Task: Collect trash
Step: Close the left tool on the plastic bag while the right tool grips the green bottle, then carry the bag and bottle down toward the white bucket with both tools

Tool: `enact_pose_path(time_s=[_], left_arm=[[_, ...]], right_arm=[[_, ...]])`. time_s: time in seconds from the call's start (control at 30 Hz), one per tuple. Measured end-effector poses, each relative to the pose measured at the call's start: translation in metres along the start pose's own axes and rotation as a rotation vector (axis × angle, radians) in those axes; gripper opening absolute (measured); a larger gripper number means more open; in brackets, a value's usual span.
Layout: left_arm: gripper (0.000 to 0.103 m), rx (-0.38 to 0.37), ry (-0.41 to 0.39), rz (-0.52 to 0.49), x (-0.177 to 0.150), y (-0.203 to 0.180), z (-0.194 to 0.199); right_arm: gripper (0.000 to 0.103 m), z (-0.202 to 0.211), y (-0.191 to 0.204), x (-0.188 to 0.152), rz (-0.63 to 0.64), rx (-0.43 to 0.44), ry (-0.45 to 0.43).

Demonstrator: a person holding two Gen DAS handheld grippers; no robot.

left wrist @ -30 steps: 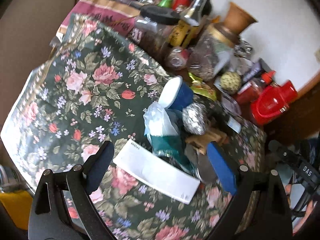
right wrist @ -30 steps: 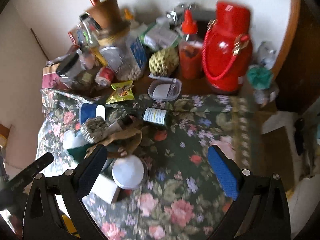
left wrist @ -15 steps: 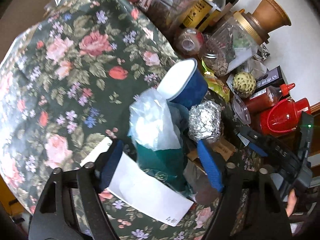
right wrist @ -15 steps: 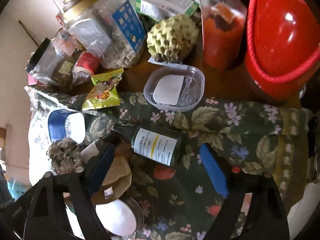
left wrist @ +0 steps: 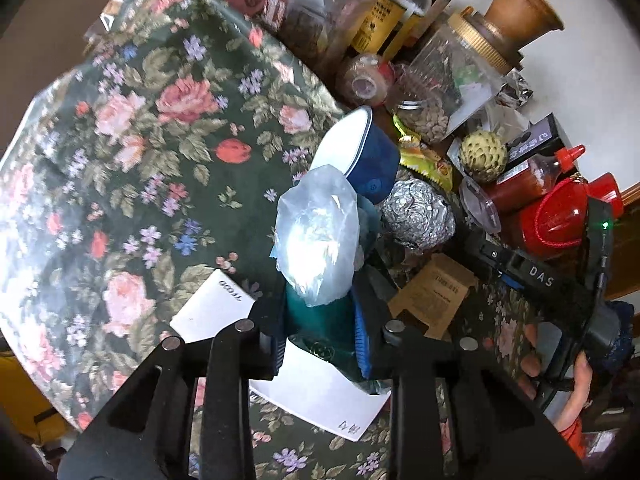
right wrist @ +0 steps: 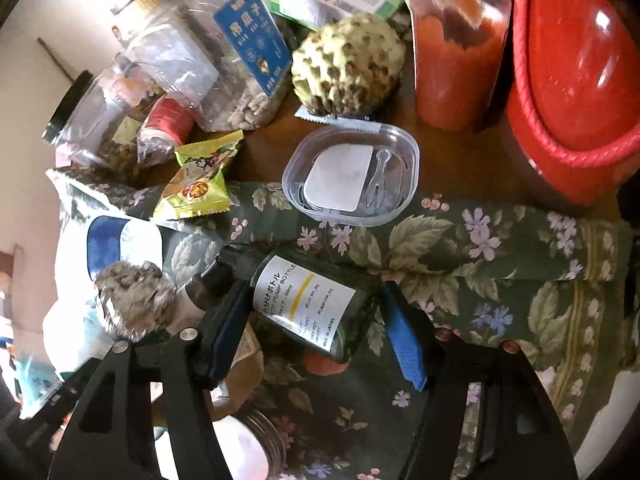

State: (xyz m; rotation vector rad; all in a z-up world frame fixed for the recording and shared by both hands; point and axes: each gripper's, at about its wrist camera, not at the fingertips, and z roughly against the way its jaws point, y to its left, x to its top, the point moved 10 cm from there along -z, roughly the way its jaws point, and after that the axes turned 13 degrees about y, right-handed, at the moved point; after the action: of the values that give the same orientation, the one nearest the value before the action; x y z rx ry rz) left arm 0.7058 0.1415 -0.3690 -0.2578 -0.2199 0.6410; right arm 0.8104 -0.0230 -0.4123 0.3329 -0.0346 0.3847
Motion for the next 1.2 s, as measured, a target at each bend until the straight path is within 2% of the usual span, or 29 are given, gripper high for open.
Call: enact_pose_path(time_s=[0.2,0.4,0.57,0.63,0.7,0.93,1.1,1.2], left_arm=[[0.027,0.067,-0.067,-0.021,-0.002,0.004,0.034],[0.027,0.077,-0.132,-0.039,-0.007,0.003,0.074],[0.026,0.073,-0.213,-0.087,-0.012,-0.004,0.117],[0.026,0.023,-0.243,-0.097,-0.015,-0.007,0.138],[0.026,-0.018,-0.271,-0.114,-0.02,-0.009,0.159],[0.026,-0.056,-0.382,-0.251,-0.056,-0.002,0.228],[0.026,-0.062,-0.39,-0.356,-0.097,0.018,0.257],[0.026,-0.091,-0.383,-0.407,-0.123,0.036,0.27]], right_arm=[[0.062,0.03,-0.001,-0.008,0.045,-0.041,-0.083],[0.062,0.064,0.012,-0.024,0.082,-0.04,-0.145],[0.062,0.108,0.024,-0.044,0.1,-0.054,-0.234],[0.062,0.119,0.034,-0.05,0.098,-0.047,-0.257],[0.062,0.139,0.045,-0.062,0.093,-0.037,-0.295],[0.062,0.193,0.079,-0.124,0.059,-0.044,-0.422],[0.062,0.21,0.11,-0.179,0.018,-0.073,-0.487],[0.062,0.213,0.128,-0.213,-0.009,-0.083,-0.513]])
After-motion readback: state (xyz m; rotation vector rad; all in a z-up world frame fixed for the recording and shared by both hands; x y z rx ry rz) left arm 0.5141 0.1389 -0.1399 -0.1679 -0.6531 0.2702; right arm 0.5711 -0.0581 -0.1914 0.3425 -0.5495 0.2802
